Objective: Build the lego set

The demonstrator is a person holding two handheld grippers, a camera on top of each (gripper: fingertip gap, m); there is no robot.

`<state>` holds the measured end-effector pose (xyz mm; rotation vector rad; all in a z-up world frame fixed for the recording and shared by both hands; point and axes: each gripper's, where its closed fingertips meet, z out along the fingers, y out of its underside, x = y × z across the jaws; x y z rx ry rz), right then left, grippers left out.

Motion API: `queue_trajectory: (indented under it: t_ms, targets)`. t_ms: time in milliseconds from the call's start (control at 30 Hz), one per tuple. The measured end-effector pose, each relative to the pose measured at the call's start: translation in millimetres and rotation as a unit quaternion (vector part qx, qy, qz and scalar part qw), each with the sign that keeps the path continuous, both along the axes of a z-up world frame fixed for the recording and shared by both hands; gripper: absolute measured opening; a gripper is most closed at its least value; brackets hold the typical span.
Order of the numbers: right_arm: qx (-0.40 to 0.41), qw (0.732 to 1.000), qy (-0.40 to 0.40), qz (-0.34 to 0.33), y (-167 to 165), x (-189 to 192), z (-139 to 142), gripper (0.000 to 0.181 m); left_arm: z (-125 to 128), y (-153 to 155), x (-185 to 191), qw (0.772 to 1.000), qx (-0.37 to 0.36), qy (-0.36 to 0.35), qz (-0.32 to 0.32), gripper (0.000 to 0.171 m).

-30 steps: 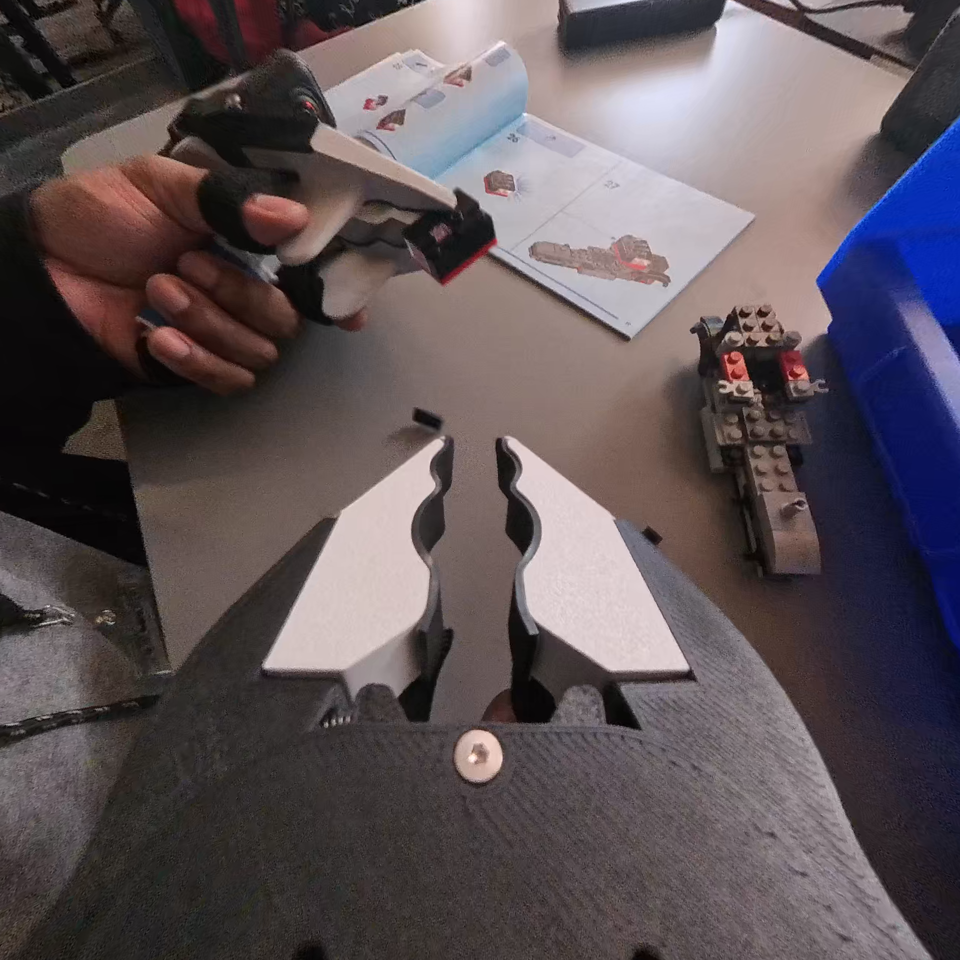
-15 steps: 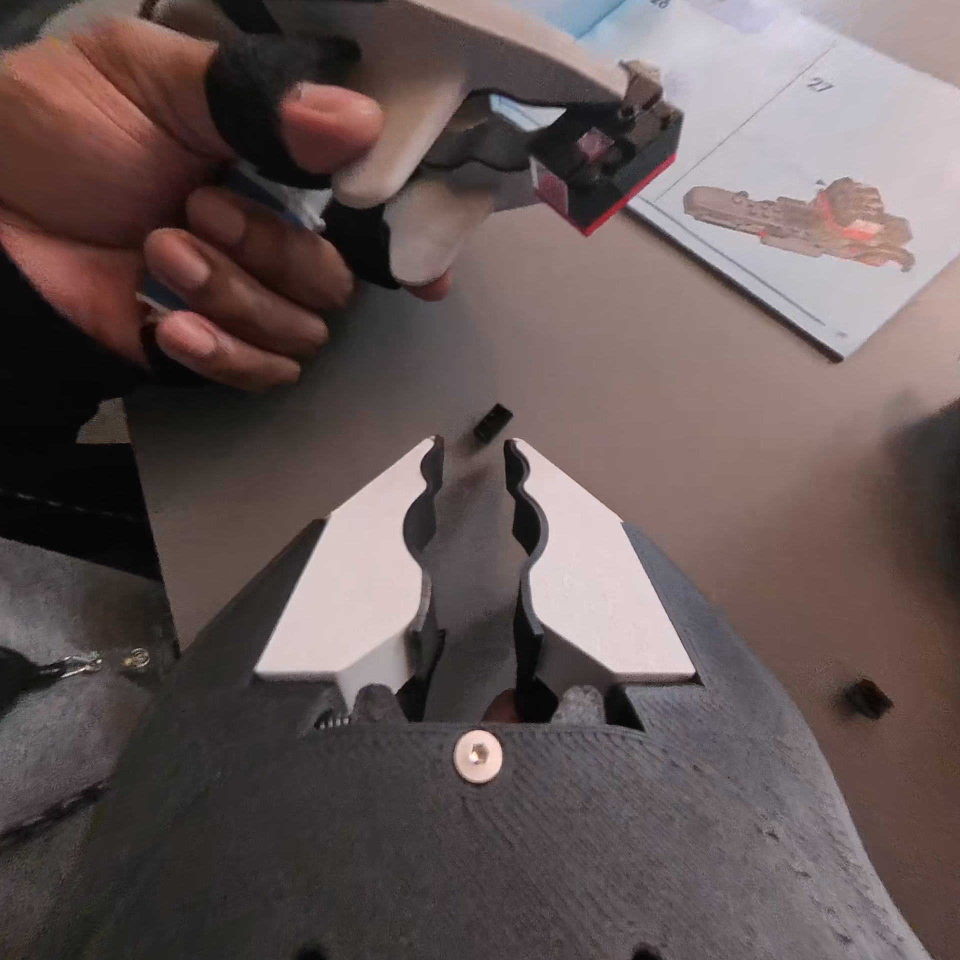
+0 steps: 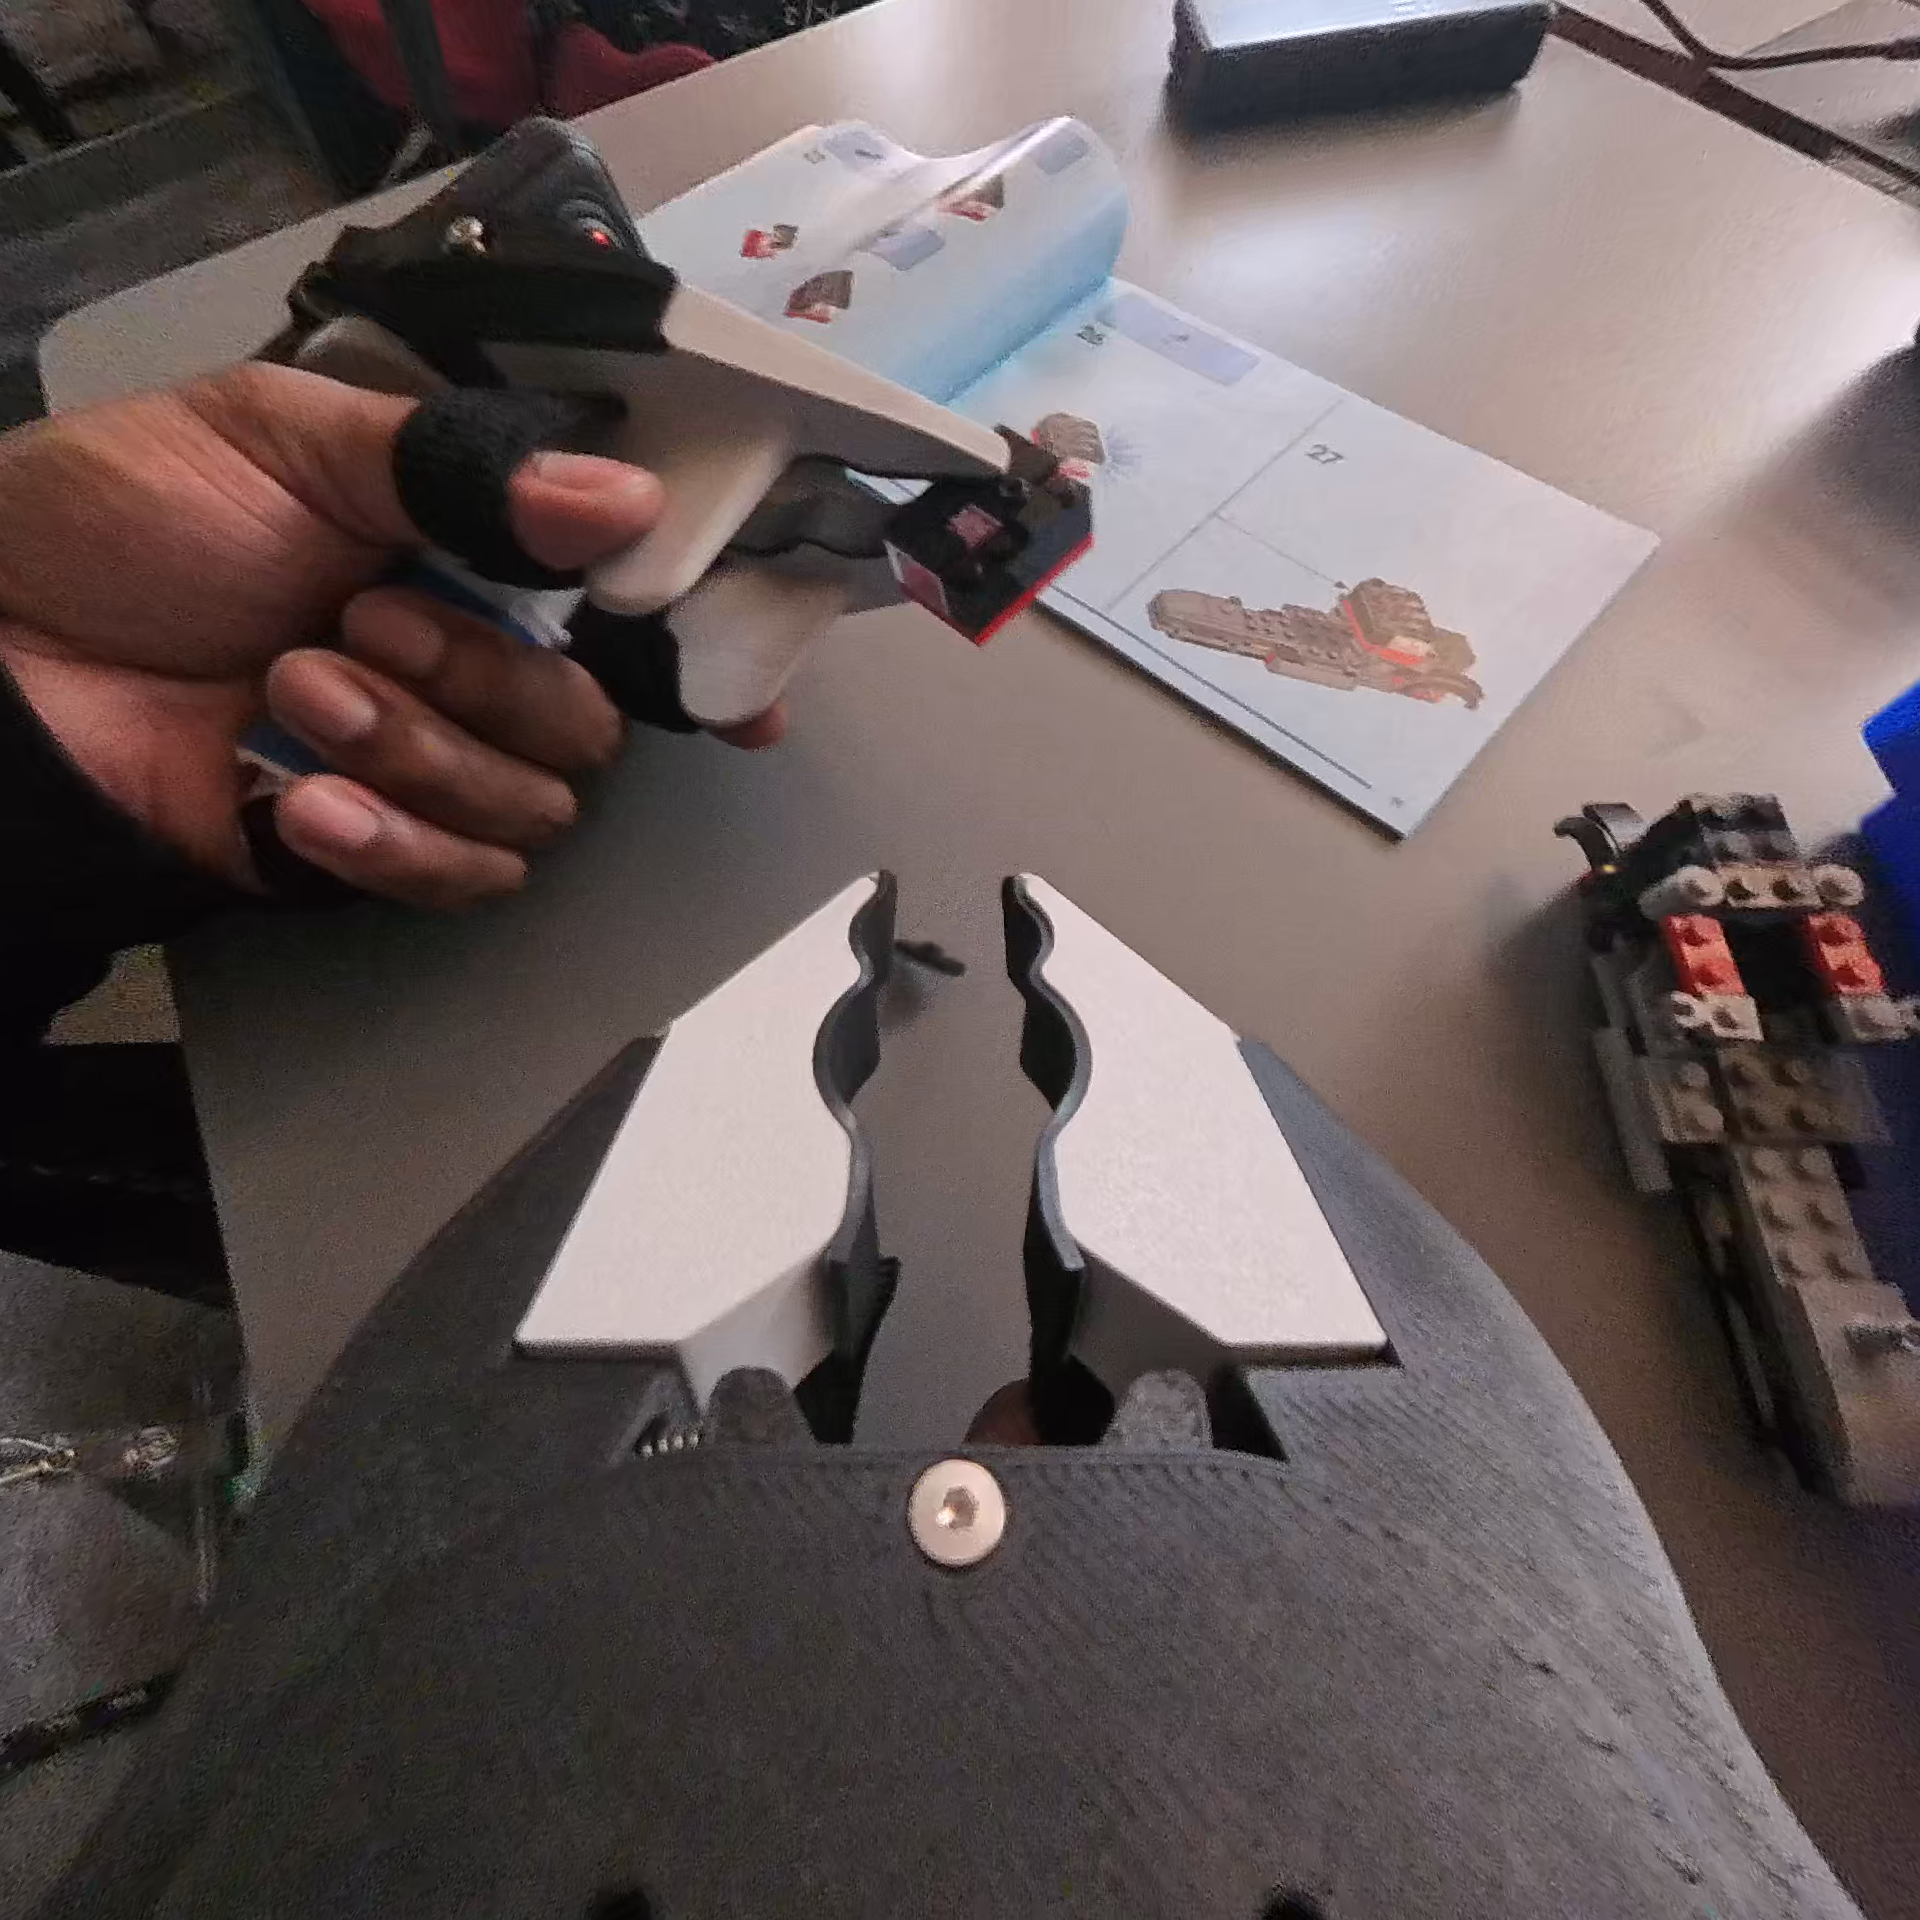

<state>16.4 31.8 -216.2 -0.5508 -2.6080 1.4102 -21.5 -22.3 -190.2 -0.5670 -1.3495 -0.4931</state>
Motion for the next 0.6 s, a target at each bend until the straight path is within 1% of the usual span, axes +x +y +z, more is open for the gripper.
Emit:
queue_trajectory:
  t_ms: [100,367,467,600]
  targets:
    - [0.015,1.000,-0.011,-0.004,9.9,-0.1,-7.9,0.021,-0.1,-0.2,-0.3,1.000,0.001,-0.001,0.000,0.017]
    - [0.050,0.998,-0.035,0.032,20.2,19.7,-24.9,0.021,-0.4,-0.4,-0.5,1.000,0.001,-0.001,0.001,0.017]
    - [0.063,0.997,-0.033,0.031,22.3,22.7,-31.7,0.021,-0.4,-0.1,-0.5,1.000,0.001,-0.001,0.000,0.017]
    - [0.072,0.997,-0.022,0.026,22.2,22.0,-33.9,0.021,-0.4,0.5,-0.2,1.000,-0.002,0.000,-0.002,0.017]
